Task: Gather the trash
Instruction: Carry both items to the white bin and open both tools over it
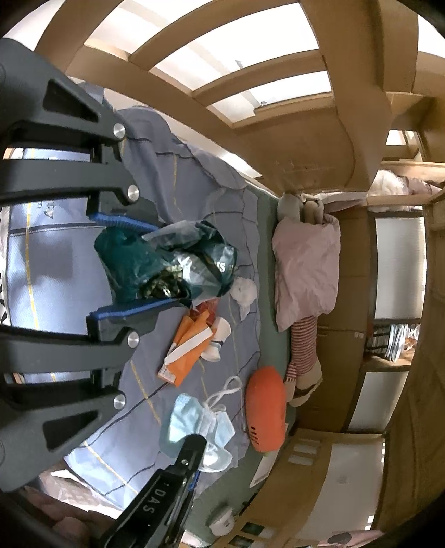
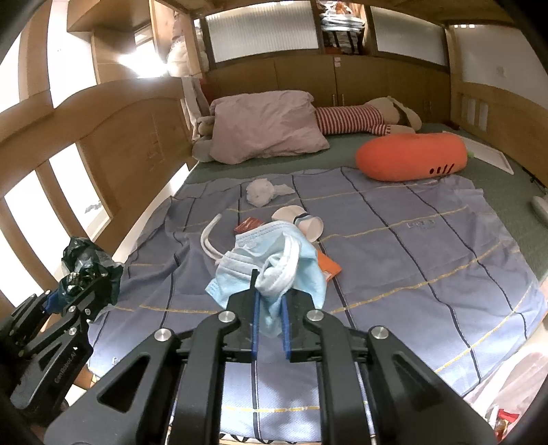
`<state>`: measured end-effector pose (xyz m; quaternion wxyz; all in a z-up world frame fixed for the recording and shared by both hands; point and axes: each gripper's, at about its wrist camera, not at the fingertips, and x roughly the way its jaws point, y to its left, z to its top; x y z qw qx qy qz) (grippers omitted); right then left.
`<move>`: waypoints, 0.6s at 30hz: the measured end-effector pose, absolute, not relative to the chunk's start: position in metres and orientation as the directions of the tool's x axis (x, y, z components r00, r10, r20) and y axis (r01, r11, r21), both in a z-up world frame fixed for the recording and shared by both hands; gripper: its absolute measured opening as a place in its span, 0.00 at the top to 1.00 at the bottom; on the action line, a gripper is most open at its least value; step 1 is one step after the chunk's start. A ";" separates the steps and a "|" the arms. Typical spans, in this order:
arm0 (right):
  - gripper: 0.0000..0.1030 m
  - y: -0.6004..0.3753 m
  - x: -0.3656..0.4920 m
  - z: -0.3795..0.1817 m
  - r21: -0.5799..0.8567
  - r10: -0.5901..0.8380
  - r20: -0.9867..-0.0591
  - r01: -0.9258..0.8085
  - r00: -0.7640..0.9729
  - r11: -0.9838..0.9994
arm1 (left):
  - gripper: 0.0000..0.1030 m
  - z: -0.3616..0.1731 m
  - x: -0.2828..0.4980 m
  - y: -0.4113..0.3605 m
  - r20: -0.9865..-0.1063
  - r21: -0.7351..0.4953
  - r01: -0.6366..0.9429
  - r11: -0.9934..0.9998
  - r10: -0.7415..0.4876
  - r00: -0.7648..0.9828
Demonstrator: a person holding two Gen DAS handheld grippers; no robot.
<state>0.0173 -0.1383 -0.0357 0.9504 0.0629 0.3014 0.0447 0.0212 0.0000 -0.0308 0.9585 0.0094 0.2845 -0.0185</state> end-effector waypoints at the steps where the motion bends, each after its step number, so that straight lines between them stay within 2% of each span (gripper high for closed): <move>1: 0.92 -0.139 0.018 -0.036 0.147 0.122 -0.564 -0.046 0.817 0.988 | 0.71 -0.029 0.020 0.000 -0.540 0.005 0.039 0.999 -0.030 0.841; 7: 0.96 -0.143 0.013 -0.033 0.167 0.138 -0.541 -0.055 0.830 0.984 | 0.82 -0.019 0.010 -0.001 -0.489 0.006 0.028 1.000 -0.022 0.872; 13: 0.96 -0.145 0.015 -0.034 0.180 0.170 -0.555 -0.082 0.814 0.980 | 0.85 -0.015 0.012 0.001 -0.494 -0.033 0.036 0.999 -0.047 0.868; 17: 0.96 -0.159 0.002 -0.022 0.215 0.191 -0.490 -0.094 0.850 0.972 | 0.86 -0.012 0.013 -0.007 -0.503 -0.044 0.084 0.996 -0.094 0.859; 18: 0.96 -0.169 -0.005 -0.018 0.241 0.206 -0.483 -0.097 0.851 0.966 | 0.86 -0.005 0.009 -0.014 -0.477 -0.034 0.102 0.994 -0.106 0.872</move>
